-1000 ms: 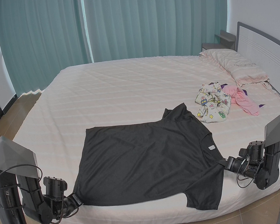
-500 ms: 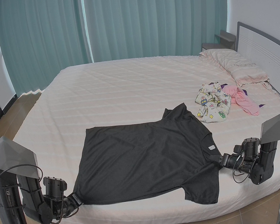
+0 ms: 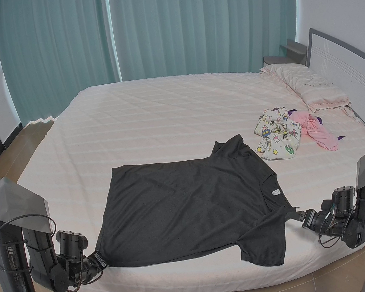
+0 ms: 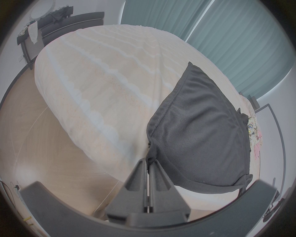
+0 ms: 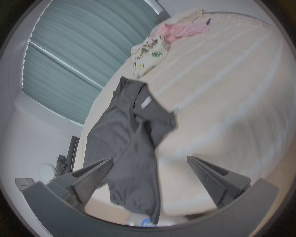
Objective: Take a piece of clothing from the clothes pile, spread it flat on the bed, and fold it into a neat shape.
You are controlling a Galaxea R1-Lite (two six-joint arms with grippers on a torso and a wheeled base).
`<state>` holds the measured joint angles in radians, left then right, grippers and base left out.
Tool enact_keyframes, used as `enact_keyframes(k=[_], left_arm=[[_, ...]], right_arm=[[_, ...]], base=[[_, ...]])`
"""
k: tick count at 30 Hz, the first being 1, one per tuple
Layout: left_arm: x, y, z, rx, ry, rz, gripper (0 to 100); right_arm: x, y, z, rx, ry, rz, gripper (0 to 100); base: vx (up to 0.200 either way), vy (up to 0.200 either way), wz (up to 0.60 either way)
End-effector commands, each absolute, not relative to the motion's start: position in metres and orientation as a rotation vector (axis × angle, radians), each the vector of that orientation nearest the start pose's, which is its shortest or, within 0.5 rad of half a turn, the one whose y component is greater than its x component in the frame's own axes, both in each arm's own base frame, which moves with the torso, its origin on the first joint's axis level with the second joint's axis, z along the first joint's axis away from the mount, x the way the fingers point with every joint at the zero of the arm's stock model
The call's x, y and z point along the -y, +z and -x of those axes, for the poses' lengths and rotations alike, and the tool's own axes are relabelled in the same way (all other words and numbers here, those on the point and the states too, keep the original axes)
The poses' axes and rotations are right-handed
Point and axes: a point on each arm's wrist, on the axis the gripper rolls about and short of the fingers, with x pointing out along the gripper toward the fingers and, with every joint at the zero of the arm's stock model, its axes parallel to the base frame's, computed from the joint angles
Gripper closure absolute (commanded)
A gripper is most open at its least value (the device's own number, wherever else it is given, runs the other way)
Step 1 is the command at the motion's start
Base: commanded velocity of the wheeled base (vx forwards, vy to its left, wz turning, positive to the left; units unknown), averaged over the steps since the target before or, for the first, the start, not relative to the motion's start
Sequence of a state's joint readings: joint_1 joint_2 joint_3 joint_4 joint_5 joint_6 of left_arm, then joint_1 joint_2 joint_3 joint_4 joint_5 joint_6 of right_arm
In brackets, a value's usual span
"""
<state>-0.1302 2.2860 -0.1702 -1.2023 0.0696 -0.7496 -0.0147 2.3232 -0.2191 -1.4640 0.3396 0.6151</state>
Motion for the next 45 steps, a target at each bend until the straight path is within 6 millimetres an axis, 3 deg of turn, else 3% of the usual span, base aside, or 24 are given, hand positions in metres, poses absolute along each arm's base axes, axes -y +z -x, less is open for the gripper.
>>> enact_keyframes(k=[1,5,10,20,37,38,45], left_arm=[[0.029,-0.043,-0.231,-0.885,0.286,0.605,100],[0.029,-0.043,-0.231,-0.885,0.286,0.605,100],[0.029,-0.044,-0.231,-0.886,0.287,0.605,100],[0.029,-0.044,-0.231,-0.886,0.287,0.603,100],[0.029,-0.044,-0.231,-0.885,0.288,0.604,100],[0.029,-0.044,-0.231,-0.885,0.288,0.604,100],[0.029,-0.044,-0.231,-0.885,0.288,0.604,100]], right_arm=[[-0.036,-0.026,-0.219,-0.88,0.17,-0.706,0],[-0.049,-0.028,-0.205,-0.947,0.178,-0.71,0],[-0.06,-0.044,-0.202,-0.976,0.109,-0.655,0],[-0.077,-0.045,-0.196,-0.986,0.128,-0.623,0],[-0.089,-0.055,-0.206,-0.929,0.096,-0.582,0],[-0.09,-0.056,-0.206,-0.932,0.097,-0.579,100],[-0.087,-0.056,-0.203,-0.94,0.082,-0.575,100]], base=[[0.0,0.0,0.0],[0.0,0.0,0.0],[0.0,0.0,0.0],[0.0,0.0,0.0],[0.0,0.0,0.0],[0.0,0.0,0.0],[0.0,0.0,0.0]])
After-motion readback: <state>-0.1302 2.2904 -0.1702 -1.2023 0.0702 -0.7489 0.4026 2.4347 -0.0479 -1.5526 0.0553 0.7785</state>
